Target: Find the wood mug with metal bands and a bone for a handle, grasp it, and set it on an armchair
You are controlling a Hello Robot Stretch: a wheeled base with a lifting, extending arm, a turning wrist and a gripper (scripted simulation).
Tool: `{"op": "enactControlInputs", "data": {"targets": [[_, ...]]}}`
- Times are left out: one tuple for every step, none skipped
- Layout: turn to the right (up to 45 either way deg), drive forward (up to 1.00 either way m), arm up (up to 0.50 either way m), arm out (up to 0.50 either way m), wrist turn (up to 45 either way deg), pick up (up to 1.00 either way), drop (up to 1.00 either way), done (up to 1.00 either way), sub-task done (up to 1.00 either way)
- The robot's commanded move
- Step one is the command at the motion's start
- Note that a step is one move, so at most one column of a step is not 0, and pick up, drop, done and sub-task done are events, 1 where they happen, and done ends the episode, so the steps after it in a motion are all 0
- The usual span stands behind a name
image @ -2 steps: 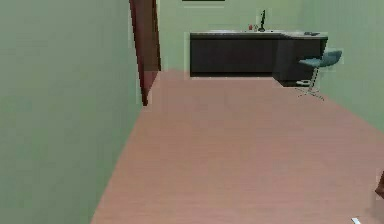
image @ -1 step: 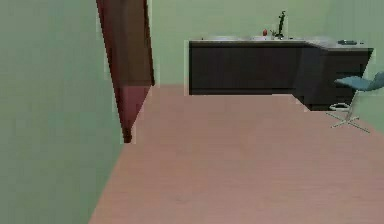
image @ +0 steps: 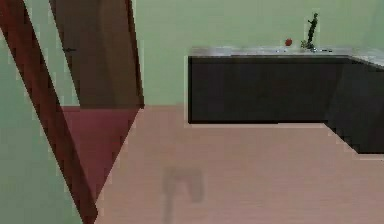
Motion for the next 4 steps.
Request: {"op": "enactControlInputs", "data": {"targets": [[0.0, 1.0, 0.0, 0.0, 0.0, 0.0, 0.0, 0.0, 0.0], [-3.0, 0.0, 0.0, 0.0, 0.0, 0.0, 0.0, 0.0, 0.0], [0.0, 0.4, 0.0, 0.0, 0.0, 0.0, 0.0, 0.0, 0.0], [-45.0, 0.0, 0.0, 0.0, 0.0, 0.0, 0.0, 0.0, 0.0]]}}
